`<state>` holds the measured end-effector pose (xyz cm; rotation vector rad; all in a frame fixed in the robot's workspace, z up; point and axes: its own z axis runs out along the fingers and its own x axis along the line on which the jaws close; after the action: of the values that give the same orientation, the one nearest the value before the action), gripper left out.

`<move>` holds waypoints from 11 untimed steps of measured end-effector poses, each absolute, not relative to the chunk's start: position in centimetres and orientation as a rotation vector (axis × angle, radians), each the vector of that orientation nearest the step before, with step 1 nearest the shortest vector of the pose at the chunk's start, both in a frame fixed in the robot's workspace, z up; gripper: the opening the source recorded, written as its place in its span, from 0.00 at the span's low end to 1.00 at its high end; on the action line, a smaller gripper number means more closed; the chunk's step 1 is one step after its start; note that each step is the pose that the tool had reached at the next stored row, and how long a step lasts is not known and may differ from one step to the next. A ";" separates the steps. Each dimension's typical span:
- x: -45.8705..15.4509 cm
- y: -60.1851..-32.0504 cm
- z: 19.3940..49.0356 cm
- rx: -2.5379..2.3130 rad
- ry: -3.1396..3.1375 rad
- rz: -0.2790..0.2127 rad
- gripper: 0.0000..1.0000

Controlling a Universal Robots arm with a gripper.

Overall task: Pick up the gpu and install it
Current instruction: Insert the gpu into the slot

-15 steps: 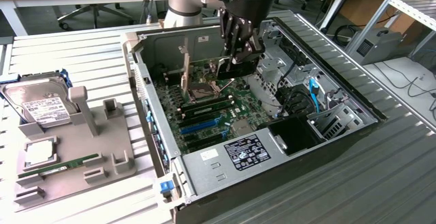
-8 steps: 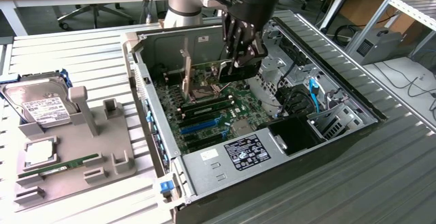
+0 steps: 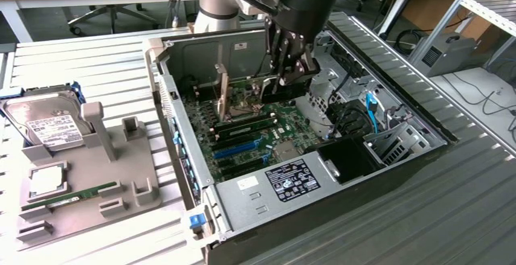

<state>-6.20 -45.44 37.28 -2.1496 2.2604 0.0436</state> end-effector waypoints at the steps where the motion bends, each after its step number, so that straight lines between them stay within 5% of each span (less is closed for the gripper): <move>1: -6.2 -45.4 37.1 -2.149 2.261 0.044 0.27; 11: -6.2 -45.5 35.2 -2.144 2.266 0.044 0.27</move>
<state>-6.25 -45.48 35.23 -2.1438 2.2657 0.0435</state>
